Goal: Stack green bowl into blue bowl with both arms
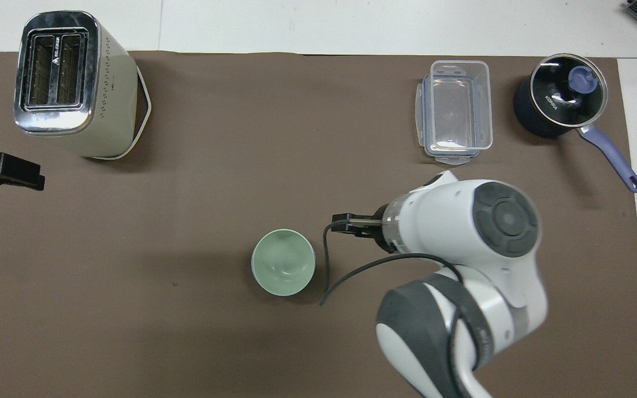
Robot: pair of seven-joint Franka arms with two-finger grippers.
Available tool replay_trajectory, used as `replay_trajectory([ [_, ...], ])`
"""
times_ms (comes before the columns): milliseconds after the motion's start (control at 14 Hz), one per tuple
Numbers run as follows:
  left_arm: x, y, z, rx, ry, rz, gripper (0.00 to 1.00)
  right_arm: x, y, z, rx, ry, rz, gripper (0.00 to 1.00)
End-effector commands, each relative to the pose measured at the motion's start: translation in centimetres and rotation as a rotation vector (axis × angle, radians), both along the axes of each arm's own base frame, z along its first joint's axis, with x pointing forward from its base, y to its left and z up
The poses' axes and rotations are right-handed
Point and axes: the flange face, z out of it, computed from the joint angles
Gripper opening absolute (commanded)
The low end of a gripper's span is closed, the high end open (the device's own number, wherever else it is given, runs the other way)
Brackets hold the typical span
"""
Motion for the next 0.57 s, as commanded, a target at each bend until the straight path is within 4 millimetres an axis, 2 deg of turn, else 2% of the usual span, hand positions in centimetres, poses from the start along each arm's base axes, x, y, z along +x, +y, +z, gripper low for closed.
replay_trajectory([
  [0, 0.0, 0.2, 0.3, 0.015, 0.01, -0.003, 1.0, 1.9, -2.6, 5.1, -0.09, -0.01, 0.007, 1.0],
  [214, 0.0, 0.2, 0.3, 0.015, 0.01, -0.003, 1.0, 2.7, -5.6, 9.3, -0.158, -0.023, -0.007, 1.0],
  [357, 0.0, 0.2, 0.3, 0.015, 0.01, -0.003, 1.0, 3.7, -8.2, 10.7, -0.177, 0.009, 0.026, 1.0],
  [500, 0.0, 0.2, 0.2, 0.015, 0.012, -0.003, 1.0, 3.9, -9.4, 11.5, -0.191, 0.041, 0.025, 1.0],
])
